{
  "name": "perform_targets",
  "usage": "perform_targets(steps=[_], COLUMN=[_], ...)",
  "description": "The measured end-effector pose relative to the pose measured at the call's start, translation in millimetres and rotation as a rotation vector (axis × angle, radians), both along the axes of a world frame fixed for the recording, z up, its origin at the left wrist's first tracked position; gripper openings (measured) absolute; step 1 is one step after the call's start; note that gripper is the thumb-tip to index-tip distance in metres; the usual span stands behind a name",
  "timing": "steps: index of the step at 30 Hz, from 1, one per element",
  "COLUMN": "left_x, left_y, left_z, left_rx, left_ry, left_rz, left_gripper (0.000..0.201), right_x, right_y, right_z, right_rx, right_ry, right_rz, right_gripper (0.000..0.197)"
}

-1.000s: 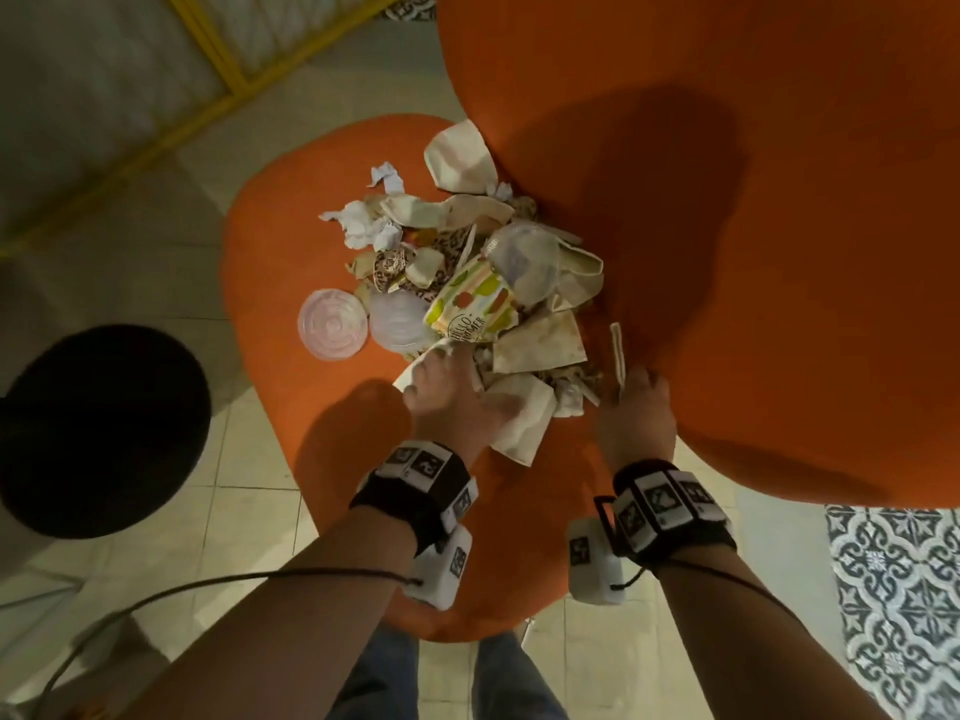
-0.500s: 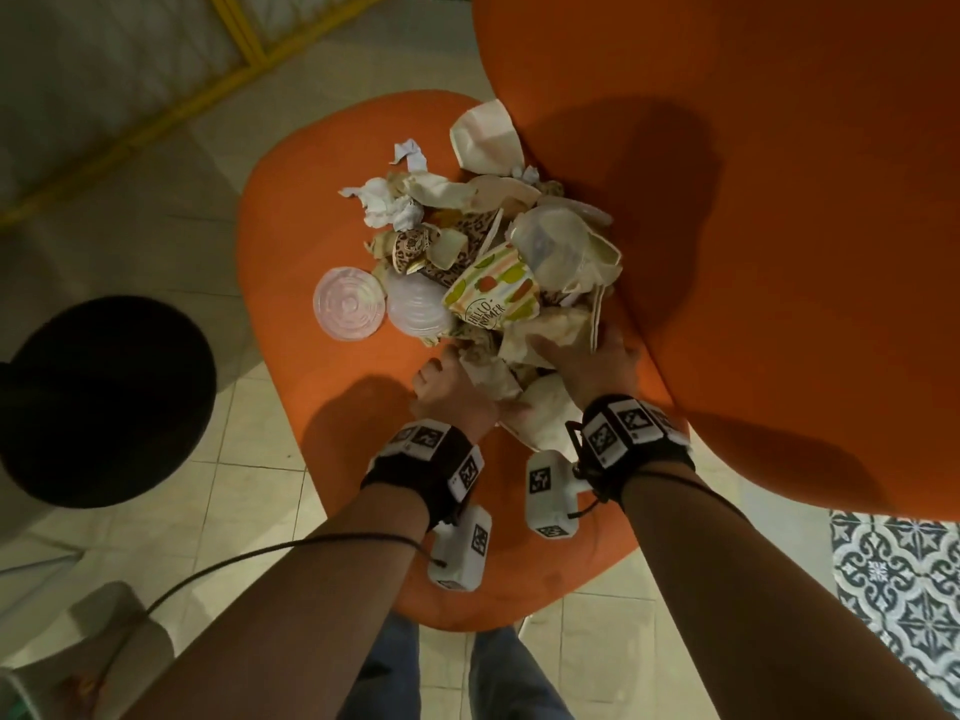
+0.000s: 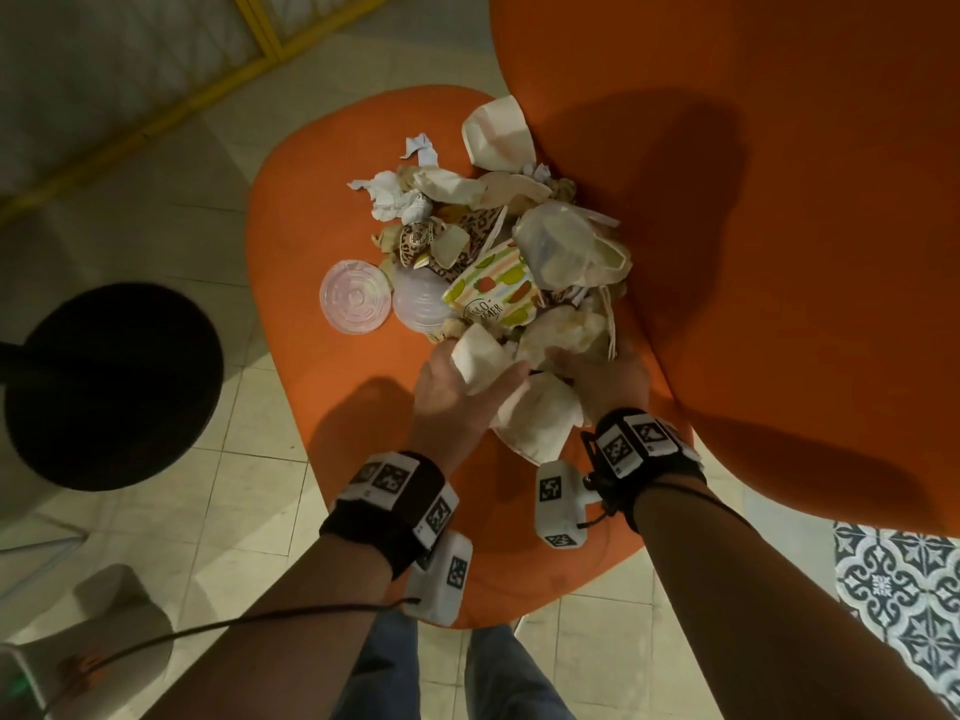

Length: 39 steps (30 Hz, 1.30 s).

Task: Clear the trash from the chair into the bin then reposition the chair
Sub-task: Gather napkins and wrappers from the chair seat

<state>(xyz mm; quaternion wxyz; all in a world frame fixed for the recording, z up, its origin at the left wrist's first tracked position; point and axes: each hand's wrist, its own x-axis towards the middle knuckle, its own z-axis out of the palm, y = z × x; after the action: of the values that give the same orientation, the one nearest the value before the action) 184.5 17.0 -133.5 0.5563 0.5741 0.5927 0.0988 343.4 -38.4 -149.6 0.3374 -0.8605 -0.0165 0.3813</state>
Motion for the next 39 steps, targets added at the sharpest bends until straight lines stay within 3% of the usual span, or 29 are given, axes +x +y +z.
perform_targets(steps=[4, 8, 10, 13, 16, 20, 25, 28, 31, 33, 37, 39], left_x=[18.3, 23.0, 23.2, 26.6, 31.1, 22.6, -15.3, -30.3, -34.8, -33.1, -17.4, -9.8], left_y=[-14.9, -26.8, -28.3, -26.1, -26.9, -28.7, -16.6, 0.9, 21.9, 32.6, 40.7, 42.7], left_z=[-20.1, -20.0, -20.9, -16.6, -6.3, 2.7, 16.4, 25.8, 26.2, 22.3, 14.5, 10.3], left_rx=[-0.066, -0.094, -0.010, 0.100, 0.042, -0.056, -0.212, -0.044, 0.170, 0.244, 0.061, -0.040], left_ry=[-0.046, 0.052, 0.215, 0.357, 0.247, 0.068, -0.171, -0.245, -0.149, -0.096, -0.157, -0.143], left_rz=[-0.100, -0.327, -0.433, -0.434, -0.339, -0.266, -0.094, 0.048, 0.136, 0.137, 0.174, 0.251], left_gripper=[0.077, 0.097, 0.095, 0.094, 0.087, 0.078, 0.067, 0.037, 0.042, 0.034, 0.020, 0.025], right_x=[2.4, 6.3, 5.9, 2.9, 0.2, 1.5, -1.9, -9.0, -12.9, -9.7, -0.2, 2.3], right_y=[-18.0, -34.9, -39.3, -40.6, -42.4, -44.0, -41.0, -32.4, -21.7, -14.3, 0.8, 5.3], right_z=[-3.1, -7.9, -8.7, -7.7, -3.0, -0.6, 5.6, 18.2, 24.8, 23.9, 18.1, 11.3], right_rx=[0.116, 0.182, 0.195, 0.177, 0.215, 0.217, 0.140, 0.038, 0.004, -0.027, -0.125, -0.119], right_ry=[0.029, 0.057, 0.046, 0.014, -0.012, -0.063, -0.210, -0.181, -0.160, -0.137, -0.120, -0.137], right_rz=[-0.091, -0.088, -0.064, -0.031, 0.021, 0.001, 0.189, 0.373, 0.342, 0.298, 0.271, 0.254], right_gripper=[0.053, 0.021, 0.021, 0.029, 0.044, 0.020, 0.040, 0.068, 0.087, 0.094, 0.105, 0.105])
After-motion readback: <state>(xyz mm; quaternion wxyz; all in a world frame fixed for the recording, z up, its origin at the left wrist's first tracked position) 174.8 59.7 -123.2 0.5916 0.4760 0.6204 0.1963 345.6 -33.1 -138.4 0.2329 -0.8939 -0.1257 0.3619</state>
